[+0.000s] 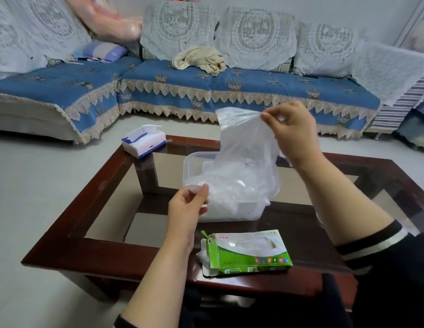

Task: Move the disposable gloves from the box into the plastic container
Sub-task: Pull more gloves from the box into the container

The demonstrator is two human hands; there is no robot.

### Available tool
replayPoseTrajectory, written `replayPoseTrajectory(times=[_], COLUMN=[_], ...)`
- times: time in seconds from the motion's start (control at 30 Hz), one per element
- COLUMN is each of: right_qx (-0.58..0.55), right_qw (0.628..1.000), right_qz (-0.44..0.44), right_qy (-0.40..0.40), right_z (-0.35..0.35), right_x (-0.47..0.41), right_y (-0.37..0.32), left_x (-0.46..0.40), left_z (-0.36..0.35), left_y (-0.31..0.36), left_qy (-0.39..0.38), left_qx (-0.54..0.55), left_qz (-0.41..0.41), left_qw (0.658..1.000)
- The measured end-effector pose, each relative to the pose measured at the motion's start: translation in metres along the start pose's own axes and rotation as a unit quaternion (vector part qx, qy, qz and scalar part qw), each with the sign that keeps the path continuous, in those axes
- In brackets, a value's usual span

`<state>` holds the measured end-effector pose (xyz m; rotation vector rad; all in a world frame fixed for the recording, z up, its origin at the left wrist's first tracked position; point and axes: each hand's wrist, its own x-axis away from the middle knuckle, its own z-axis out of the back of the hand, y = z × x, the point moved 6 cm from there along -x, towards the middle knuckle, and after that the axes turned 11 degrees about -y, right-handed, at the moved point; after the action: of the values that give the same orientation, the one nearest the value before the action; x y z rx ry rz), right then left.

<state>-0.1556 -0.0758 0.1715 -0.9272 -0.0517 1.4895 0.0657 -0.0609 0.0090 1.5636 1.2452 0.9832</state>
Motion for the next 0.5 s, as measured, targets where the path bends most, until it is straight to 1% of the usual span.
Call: replayPoseTrajectory(times=[0.07,0.17,0.27,0.37,0.5], right_qx=[0.018,0.08,0.168,0.208,0.246], right_qw=[0.999,0.99,0.961,0.933,0.877], right_qz=[0.02,0.045,0.073,0.071,0.02], right_qy=[-0.019,-0.107,-0.207,-0.286,-0.414], right_z=[-0.006,-0.045,-0.105,-0.157,-0.202], right_x=[-0.015,-0.026,-0.022,-0.011,0.001], right_y=[-0.006,-0.009,0.005,0.029,0.059], left_x=[0.001,0.006,0.012,0.017,0.02], left_z=[0.011,0.02,0.031,0.035,0.032], left_y=[-0.001,0.008,0.016,0.02,0.02], left_qy=[0.013,0.037,0.084,0.119,0.127], left_qx=[0.035,0.122,0.147,0.153,0.165], left_qz=[0.013,-0.011,-0.045,-0.066,-0.081], left_qw=[0.999,0.992,0.985,0.979,0.975])
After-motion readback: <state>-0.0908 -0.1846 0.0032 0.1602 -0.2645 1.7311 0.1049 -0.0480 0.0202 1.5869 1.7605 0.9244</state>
